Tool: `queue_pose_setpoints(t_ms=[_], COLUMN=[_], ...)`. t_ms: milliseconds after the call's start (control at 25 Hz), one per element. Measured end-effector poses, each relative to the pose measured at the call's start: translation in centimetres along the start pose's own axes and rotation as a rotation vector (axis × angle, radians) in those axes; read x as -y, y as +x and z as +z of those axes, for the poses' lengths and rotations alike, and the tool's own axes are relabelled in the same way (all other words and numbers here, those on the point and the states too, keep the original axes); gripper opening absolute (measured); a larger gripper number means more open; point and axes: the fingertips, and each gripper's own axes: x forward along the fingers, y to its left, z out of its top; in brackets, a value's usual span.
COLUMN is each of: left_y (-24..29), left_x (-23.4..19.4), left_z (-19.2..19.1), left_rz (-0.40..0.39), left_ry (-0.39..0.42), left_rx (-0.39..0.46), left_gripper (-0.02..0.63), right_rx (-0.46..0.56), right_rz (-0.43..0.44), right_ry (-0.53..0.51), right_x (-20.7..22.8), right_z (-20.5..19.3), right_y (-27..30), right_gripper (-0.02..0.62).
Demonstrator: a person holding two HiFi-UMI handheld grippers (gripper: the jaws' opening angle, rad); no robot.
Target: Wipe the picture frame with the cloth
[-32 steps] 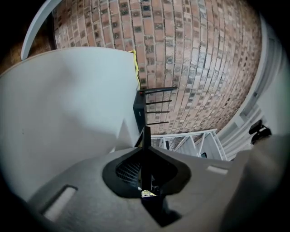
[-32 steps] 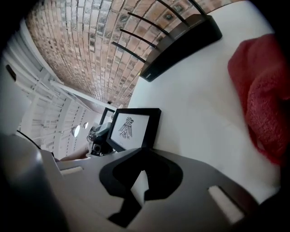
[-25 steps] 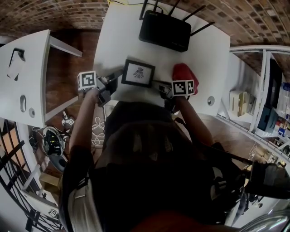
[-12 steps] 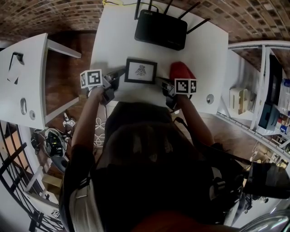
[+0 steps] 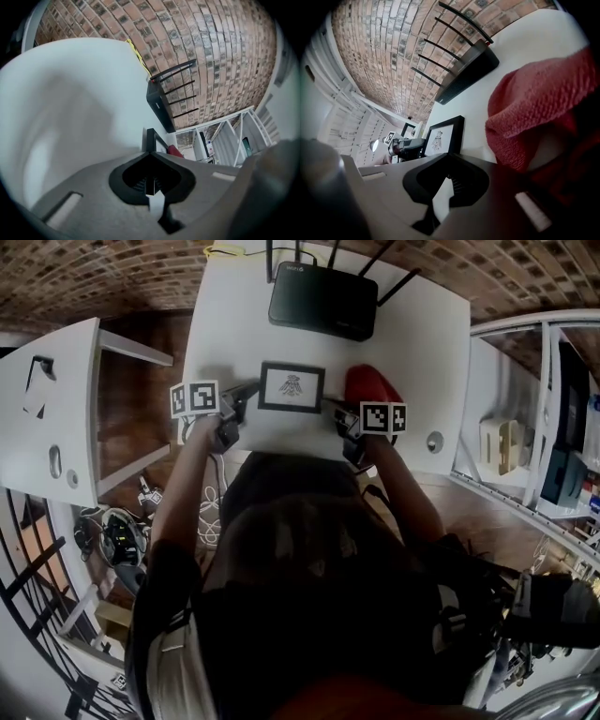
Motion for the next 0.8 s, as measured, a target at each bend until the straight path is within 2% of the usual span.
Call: queue_pose_setpoints(t_ms=[160, 360, 440, 560, 720, 800], left_y=[0.5, 1.1, 1.1, 0.9, 0.5, 0.3], left_x=[-0.1, 0.0, 0.3, 1.7, 2.8, 3.3], left_z=[-0.3, -0.5, -0.4, -0.2, -0.4, -0.4], left_rz=[0.073, 0.129, 0.148, 0.133, 0.134, 0.156], left_ry=[0.04, 0.091, 0.11, 0.143, 0.176, 0.21], left_rx=[-0.027, -0.036, -0.017, 0.031, 0.091, 0.12], left_gripper=[0.005, 0.005, 0.005, 0.005, 0.005, 0.005], right_rx=[0.001, 0.007, 0.028, 0.084, 0.17, 0.187], right_rz=[0.011, 0.066, 0.08, 0.096, 0.018, -0.057], right_ry=[-0.005, -0.015, -0.052, -0.167, -0.266, -0.322], right_x=[0.3, -0.6, -1.4, -3.3, -2.5, -1.4], right_z=[0.1, 0.3, 0.9, 2.5, 4.5, 5.2], right_y=[-0.4, -0.9, -1.8, -4.7, -9.5, -11.4], right_gripper=[0.002, 0.002, 0.002, 0.002, 0.003, 0.091])
